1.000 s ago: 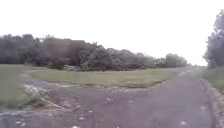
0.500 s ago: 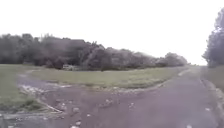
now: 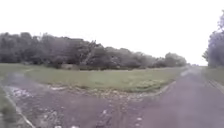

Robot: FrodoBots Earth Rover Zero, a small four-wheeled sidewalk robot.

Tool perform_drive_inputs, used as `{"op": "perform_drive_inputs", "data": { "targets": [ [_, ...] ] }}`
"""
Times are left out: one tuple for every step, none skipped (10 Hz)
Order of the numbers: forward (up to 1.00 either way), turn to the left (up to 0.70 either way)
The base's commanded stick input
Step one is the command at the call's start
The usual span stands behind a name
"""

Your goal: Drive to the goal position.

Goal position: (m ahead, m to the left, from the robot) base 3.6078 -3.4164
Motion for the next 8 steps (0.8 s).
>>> {"op": "perform_drive_inputs", "data": {
  "targets": [
    [1.0,0.0],
    [1.0,0.13],
    [1.0,0.27],
    [1.0,0.27],
    [1.0,0.27],
    [1.0,0.27],
    [0.41,0.38],
    [0.0,0.45]
  ]
}}
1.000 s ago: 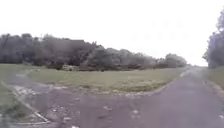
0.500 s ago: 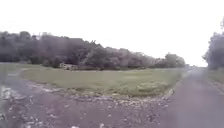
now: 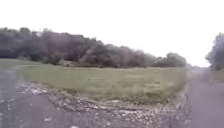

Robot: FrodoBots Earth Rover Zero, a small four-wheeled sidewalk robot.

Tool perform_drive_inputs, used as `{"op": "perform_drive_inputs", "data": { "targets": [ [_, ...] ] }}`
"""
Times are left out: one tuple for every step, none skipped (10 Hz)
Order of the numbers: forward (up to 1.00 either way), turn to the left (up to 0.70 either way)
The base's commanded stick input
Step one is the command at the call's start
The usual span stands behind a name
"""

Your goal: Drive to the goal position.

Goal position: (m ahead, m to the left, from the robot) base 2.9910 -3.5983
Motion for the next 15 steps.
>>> {"op": "perform_drive_inputs", "data": {
  "targets": [
    [0.0,0.45],
    [0.0,0.45],
    [0.0,0.45],
    [0.0,0.45],
    [0.0,0.45],
    [0.0,0.45],
    [0.0,0.45],
    [0.0,0.45],
    [0.0,0.45],
    [0.0,0.45],
    [0.0,0.45],
    [0.0,0.45],
    [0.0,0.45],
    [0.0,0.45],
    [0.0,0.45]
  ]
}}
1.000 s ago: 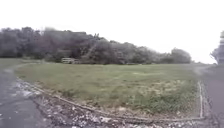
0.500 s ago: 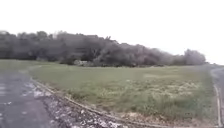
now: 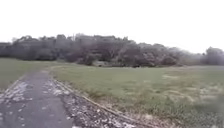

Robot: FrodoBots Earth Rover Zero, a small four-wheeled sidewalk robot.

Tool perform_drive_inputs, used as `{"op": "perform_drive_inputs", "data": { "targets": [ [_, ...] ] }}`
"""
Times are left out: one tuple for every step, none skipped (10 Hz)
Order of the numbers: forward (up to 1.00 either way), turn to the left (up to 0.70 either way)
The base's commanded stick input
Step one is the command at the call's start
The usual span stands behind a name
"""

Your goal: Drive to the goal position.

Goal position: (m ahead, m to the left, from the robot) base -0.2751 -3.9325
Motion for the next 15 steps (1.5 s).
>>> {"op": "perform_drive_inputs", "data": {
  "targets": [
    [0.0,0.45],
    [0.0,0.45],
    [0.0,0.45],
    [0.0,0.45],
    [0.0,0.45],
    [0.0,0.45],
    [0.0,0.45],
    [0.0,0.45],
    [0.0,0.45],
    [0.0,0.45],
    [0.0,0.45],
    [0.0,0.41],
    [0.0,0.13],
    [0.0,0.0],
    [0.0,0.0]
  ]
}}
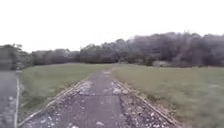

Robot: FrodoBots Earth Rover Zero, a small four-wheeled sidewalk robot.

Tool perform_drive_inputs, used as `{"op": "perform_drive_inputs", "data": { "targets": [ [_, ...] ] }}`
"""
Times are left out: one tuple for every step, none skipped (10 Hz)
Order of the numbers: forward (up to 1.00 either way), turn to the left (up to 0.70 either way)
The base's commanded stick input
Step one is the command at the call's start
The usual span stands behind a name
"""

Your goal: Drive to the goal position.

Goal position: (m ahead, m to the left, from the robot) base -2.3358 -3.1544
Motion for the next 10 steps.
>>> {"op": "perform_drive_inputs", "data": {
  "targets": [
    [0.0,0.0],
    [0.0,0.0],
    [0.0,0.0],
    [0.0,0.0],
    [0.0,0.0],
    [0.0,0.0],
    [0.0,-0.04],
    [0.0,-0.32],
    [0.0,-0.45],
    [0.0,-0.45]
  ]
}}
